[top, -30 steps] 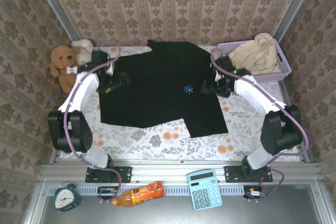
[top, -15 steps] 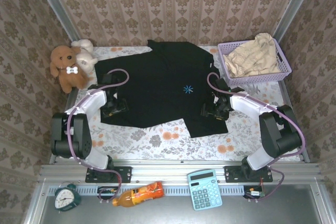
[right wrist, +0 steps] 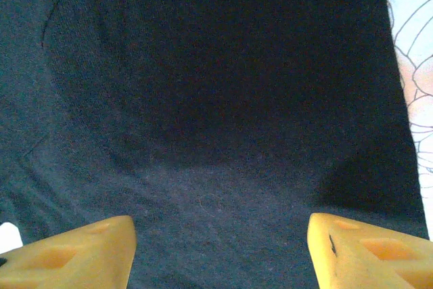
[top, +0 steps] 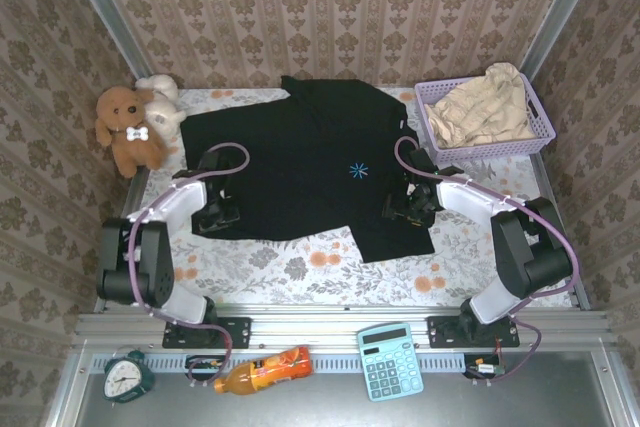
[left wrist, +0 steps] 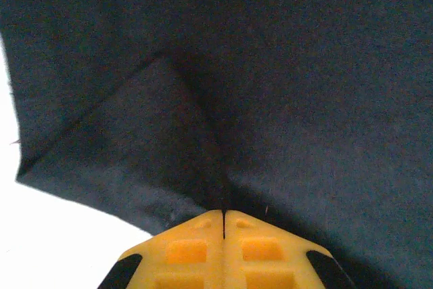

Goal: Fold and stack the mixed laundry pile

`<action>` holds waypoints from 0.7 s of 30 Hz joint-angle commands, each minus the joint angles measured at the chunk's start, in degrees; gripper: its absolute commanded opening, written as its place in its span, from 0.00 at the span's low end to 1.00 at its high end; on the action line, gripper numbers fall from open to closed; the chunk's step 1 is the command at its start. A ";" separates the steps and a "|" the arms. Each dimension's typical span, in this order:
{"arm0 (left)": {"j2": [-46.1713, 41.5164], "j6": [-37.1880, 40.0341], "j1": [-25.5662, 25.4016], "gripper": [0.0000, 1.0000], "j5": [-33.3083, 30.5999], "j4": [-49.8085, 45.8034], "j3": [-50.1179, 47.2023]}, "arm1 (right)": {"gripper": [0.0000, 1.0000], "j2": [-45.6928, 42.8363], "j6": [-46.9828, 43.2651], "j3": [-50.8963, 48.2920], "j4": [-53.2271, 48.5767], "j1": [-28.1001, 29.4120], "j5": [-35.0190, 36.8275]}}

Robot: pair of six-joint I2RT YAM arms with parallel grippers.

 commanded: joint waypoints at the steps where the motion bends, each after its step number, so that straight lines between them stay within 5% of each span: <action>1: -8.29 -1.97 -0.28 0.01 -3.39 -8.24 -0.88 | 0.69 1.68 1.14 1.71 0.29 0.29 2.06; 5: -19.74 -8.77 -2.07 0.03 -3.42 -14.72 -6.81 | 0.68 3.92 1.91 2.65 0.31 0.35 2.44; 6: -22.21 -9.90 -4.29 0.18 -2.88 -14.53 -7.00 | 0.68 4.20 2.24 2.75 0.30 0.30 2.37; 8: -24.93 -16.58 -5.73 0.75 -2.46 -16.51 -7.29 | 0.68 4.58 2.51 3.07 2.02 0.32 2.11; 9: -25.90 -18.86 -5.65 0.81 -1.61 -17.30 -7.58 | 0.69 4.75 2.50 3.56 1.70 0.32 2.35; 16: -32.58 -22.37 -4.09 0.72 -5.86 -17.78 -7.70 | 0.70 5.54 0.65 6.51 -1.84 0.31 5.64; 21: -24.68 -17.52 0.99 0.63 3.92 3.20 -9.55 | 0.69 6.16 1.18 6.84 -1.10 0.27 4.66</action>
